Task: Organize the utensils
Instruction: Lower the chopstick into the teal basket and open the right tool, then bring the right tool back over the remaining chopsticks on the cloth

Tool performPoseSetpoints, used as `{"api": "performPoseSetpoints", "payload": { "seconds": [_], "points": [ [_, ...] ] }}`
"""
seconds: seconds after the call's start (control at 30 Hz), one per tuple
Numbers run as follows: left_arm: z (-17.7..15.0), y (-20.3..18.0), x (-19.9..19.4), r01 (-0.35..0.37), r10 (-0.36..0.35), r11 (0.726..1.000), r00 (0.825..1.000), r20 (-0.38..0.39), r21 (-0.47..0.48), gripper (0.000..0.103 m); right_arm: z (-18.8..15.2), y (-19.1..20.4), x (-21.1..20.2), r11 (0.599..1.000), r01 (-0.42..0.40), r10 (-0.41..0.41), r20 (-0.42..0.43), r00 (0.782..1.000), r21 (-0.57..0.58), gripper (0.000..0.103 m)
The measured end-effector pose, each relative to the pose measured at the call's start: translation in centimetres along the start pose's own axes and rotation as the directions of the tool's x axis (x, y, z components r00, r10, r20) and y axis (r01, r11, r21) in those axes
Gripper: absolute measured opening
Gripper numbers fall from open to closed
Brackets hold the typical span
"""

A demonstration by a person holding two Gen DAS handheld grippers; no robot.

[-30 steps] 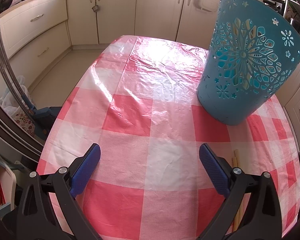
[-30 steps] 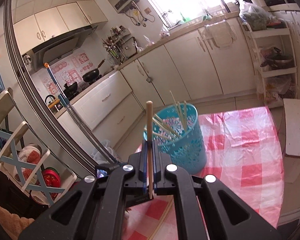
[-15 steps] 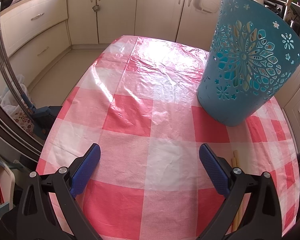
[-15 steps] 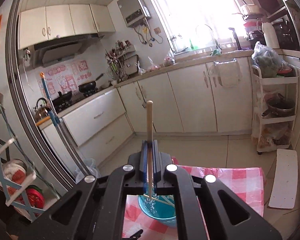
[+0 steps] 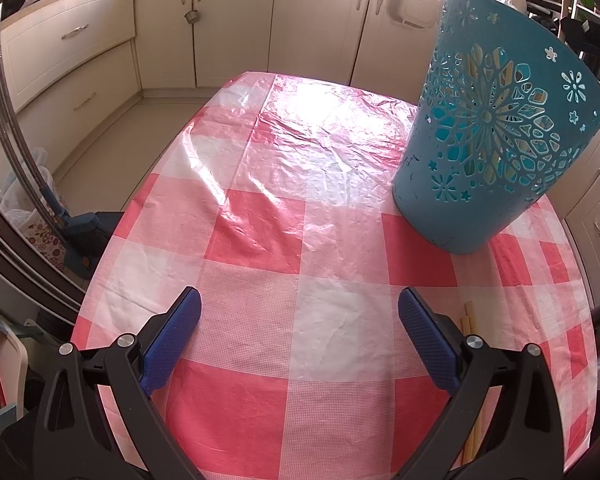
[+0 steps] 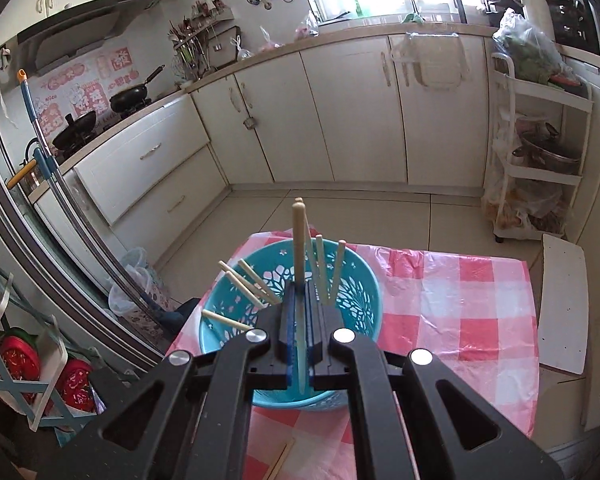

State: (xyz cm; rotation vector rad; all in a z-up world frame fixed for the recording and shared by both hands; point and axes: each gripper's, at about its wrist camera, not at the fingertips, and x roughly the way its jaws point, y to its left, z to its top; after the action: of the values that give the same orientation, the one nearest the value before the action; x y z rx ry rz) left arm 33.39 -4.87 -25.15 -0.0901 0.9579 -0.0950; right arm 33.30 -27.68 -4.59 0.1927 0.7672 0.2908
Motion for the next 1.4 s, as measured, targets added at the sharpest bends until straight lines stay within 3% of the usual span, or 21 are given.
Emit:
{"api": "performPoseSetpoints", "payload": {
  "seconds": [0.2,0.37,0.47,0.6,0.7,0.8,1.4],
  "points": [
    [0.0,0.0,0.0,0.0,0.0,1.0,1.0,0.0,0.0,0.095,-0.4,0.0,-0.7,1.0,0.008,-0.008,0.023,1.0,0.023,0.008],
    [0.0,0.0,0.0,0.001,-0.001,1.0,1.0,0.0,0.0,0.095,-2.3,1.0,-3.3,1.0,0.01,-0.011,0.079,0.997,0.016,0.026],
    [0.0,0.1,0.0,0.001,-0.001,1.0,1.0,0.0,0.001,0.095,-4.8,1.8,-4.1,1.0,0.02,-0.021,0.077,0.997,0.005,0.03],
    [0.0,0.1,0.0,0.001,-0.001,1.0,1.0,0.0,0.0,0.095,-9.6,2.6,-2.8,0.999,0.046,-0.046,-0.028,0.999,-0.015,0.03],
    [0.0,0.1,0.0,0.001,-0.001,1.0,1.0,0.0,0.0,0.095,-13.4,2.7,-0.5,0.998,0.061,-0.064,-0.143,0.988,-0.025,0.03],
    [0.0,0.1,0.0,0.001,-0.001,1.0,1.0,-0.001,-0.003,0.095,-15.7,2.7,1.3,0.998,0.066,-0.066,-0.202,0.977,-0.007,0.028],
    [0.1,-0.1,0.0,0.0,0.0,1.0,1.0,-0.005,-0.003,0.095,-18.1,3.4,4.6,0.993,0.114,-0.118,-0.237,0.964,-0.034,0.022]
  ]
}}
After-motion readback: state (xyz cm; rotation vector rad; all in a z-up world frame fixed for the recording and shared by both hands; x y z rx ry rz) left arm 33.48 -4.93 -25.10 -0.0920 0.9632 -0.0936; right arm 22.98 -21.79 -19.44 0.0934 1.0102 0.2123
